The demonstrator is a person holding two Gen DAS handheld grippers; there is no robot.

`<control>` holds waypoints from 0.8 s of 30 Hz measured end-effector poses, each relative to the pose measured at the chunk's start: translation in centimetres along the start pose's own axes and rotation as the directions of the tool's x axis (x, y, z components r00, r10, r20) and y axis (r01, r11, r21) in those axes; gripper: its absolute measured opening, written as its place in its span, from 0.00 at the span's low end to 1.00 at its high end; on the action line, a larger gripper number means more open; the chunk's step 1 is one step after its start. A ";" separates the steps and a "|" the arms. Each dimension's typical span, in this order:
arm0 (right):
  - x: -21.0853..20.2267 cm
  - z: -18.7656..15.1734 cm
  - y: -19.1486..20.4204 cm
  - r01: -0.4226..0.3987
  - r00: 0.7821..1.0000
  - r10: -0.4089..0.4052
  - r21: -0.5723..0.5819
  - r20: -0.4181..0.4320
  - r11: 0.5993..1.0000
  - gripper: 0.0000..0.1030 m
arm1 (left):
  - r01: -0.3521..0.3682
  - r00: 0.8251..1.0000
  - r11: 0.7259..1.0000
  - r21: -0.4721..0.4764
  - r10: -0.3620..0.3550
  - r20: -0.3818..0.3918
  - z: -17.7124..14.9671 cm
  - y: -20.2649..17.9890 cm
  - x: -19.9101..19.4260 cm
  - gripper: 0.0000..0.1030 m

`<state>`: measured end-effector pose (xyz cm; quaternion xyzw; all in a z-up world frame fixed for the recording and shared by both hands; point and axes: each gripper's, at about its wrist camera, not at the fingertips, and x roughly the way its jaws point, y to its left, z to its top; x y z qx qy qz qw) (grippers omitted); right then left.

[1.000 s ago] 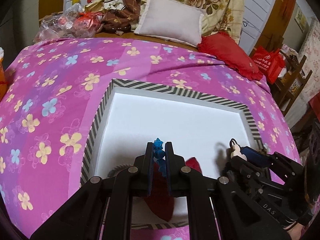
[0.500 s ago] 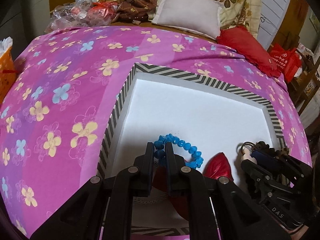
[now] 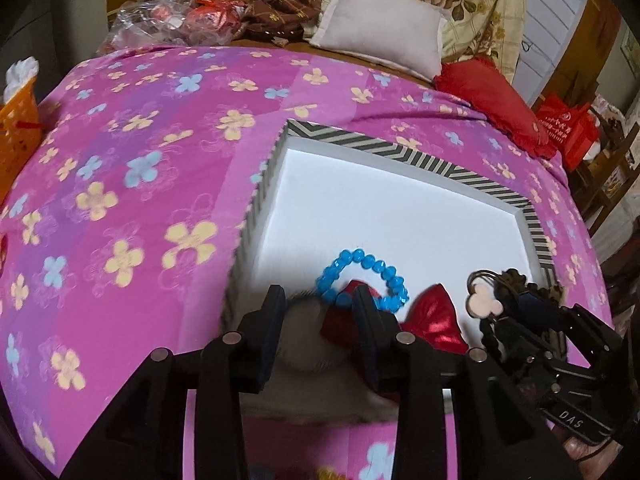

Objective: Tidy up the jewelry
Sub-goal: 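Open both tools to release the items and lift them away, then move both open tools toward the two remaining beaded bracelets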

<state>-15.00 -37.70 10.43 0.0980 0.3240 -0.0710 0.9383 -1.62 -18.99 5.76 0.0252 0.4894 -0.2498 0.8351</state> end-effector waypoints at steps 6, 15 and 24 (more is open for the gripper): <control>-3.4 -1.0 1.2 -0.018 0.998 0.018 -0.006 0.057 1.000 0.62 | -0.039 0.997 0.999 0.036 0.037 0.066 -2.1 0.7 -4.2 0.16; -6.7 -5.0 4.2 -0.026 0.997 0.028 -0.037 0.066 0.999 0.66 | -0.100 0.988 0.993 0.066 0.091 0.126 -7.2 0.5 -8.1 0.16; -8.7 -7.7 5.6 -0.032 0.997 0.034 -0.034 0.067 0.999 0.67 | -0.117 0.985 0.990 0.076 0.106 0.133 -11.0 -0.4 -9.4 0.16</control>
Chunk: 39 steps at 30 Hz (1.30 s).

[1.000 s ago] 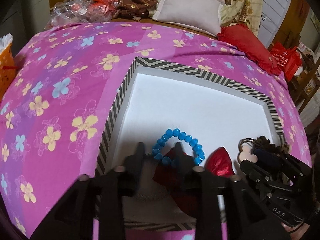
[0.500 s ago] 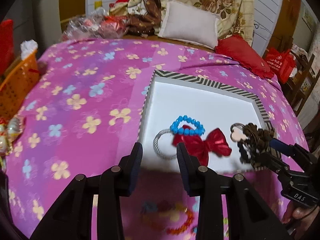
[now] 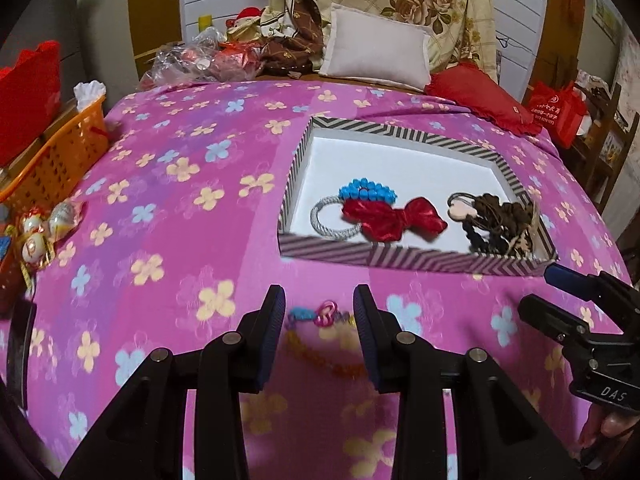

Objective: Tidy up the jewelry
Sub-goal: 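Move both open tools toward the two remaining beaded bracelets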

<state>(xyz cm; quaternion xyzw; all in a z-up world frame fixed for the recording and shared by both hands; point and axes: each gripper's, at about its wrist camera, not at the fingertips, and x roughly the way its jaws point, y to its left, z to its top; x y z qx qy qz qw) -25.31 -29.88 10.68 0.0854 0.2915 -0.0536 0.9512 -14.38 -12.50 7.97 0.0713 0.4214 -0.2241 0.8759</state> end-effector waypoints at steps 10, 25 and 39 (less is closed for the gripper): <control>-2.0 -1.3 1.0 0.011 1.000 -0.011 0.006 0.016 1.000 0.71 | -0.009 1.000 1.000 -0.013 0.009 0.028 -2.0 -0.1 -2.4 0.16; -3.6 -2.4 2.8 0.028 0.999 -0.027 -0.014 0.026 1.000 0.75 | -0.037 0.997 0.999 -0.008 0.037 0.069 -3.3 -0.8 -4.8 0.16; -3.9 -3.0 3.4 0.028 0.999 -0.028 -0.011 0.018 1.000 0.76 | -0.053 0.996 0.999 -0.008 0.053 0.068 -3.6 -1.1 -4.9 0.16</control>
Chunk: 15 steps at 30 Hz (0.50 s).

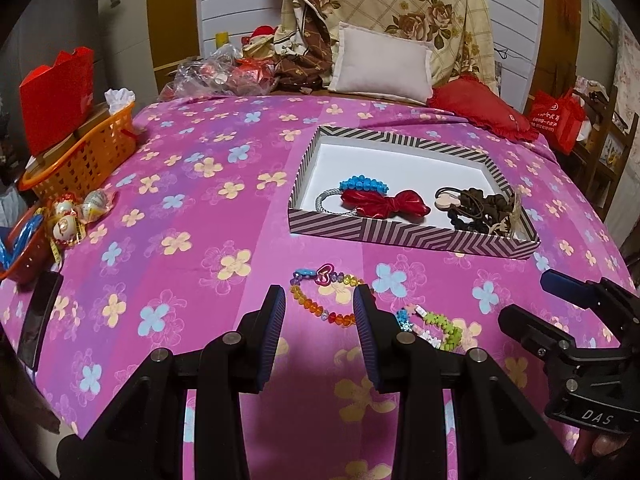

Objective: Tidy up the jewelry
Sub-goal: 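Move both open tools toward the two remaining beaded bracelets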

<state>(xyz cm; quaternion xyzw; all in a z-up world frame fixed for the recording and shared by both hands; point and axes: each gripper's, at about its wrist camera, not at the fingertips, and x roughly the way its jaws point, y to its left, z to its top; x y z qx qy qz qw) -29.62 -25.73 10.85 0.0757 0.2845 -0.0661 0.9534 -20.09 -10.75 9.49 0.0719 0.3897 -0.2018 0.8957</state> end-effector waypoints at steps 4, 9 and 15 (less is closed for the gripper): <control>0.1 -0.1 0.1 0.001 1.000 -0.001 0.000 -0.004 1.000 0.76 | -0.001 1.000 1.000 0.001 0.001 -0.002 -0.1 -0.1 0.0 0.16; 0.3 0.0 0.1 0.004 1.000 -0.004 0.001 -0.006 1.000 0.76 | -0.004 1.000 1.000 0.002 0.004 -0.003 -0.2 -0.1 0.1 0.16; 0.7 0.0 -0.1 0.002 1.000 -0.002 0.003 -0.016 1.000 0.76 | -0.008 1.000 1.000 -0.003 0.008 -0.009 -0.3 0.2 0.4 0.16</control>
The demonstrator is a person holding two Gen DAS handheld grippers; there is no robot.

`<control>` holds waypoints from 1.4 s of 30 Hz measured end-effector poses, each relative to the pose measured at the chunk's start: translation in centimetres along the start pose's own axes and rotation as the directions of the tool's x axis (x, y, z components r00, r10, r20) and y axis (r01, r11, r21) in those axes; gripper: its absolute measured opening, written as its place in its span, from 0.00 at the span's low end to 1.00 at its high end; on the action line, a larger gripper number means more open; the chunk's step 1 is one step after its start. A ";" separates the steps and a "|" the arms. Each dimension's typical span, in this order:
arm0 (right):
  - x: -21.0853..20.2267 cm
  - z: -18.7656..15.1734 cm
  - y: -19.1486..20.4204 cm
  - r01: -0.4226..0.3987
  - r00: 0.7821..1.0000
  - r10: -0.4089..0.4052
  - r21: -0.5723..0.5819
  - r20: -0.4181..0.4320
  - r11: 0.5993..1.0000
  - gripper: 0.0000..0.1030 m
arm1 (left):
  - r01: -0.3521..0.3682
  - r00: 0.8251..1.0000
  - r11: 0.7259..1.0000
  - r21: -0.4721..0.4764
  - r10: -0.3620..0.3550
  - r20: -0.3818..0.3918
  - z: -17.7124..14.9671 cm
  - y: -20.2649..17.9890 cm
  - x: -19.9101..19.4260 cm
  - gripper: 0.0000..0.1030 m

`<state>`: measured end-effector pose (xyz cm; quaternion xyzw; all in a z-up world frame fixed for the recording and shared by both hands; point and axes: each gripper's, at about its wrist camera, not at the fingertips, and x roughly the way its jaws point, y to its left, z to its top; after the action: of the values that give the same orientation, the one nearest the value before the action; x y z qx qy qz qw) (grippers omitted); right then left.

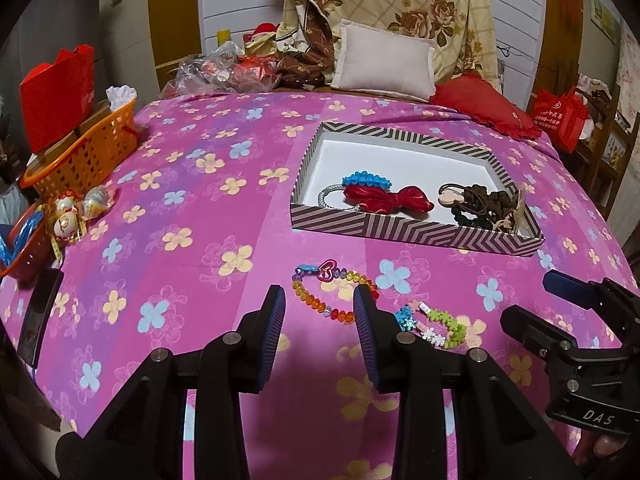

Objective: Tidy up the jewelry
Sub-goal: 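Move both open tools toward the two remaining beaded bracelets, then grasp the orange heart bracelet with the left tool while the right grasps the green bracelet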

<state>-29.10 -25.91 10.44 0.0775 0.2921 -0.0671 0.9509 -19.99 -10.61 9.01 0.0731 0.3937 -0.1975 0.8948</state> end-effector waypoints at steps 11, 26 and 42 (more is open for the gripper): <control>1.5 -0.4 0.0 -0.010 1.000 0.010 0.004 -0.029 1.000 0.76 | -0.008 0.999 1.000 -0.008 0.007 -0.035 -0.3 0.7 1.8 0.16; 3.5 -0.8 0.6 -0.037 0.997 0.036 -0.012 -0.072 0.999 0.76 | -0.025 0.997 0.999 -0.028 0.023 -0.076 -0.7 1.9 4.0 0.16; 5.4 -1.1 2.4 -0.111 0.989 0.101 -0.092 -0.108 0.990 0.76 | 0.012 0.990 0.991 -0.130 -0.030 -0.140 0.0 5.7 5.8 0.16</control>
<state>-24.82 -23.78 6.73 0.0499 0.3389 0.0019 0.9395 -14.11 -7.07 4.65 0.0249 0.4687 -0.1756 0.8654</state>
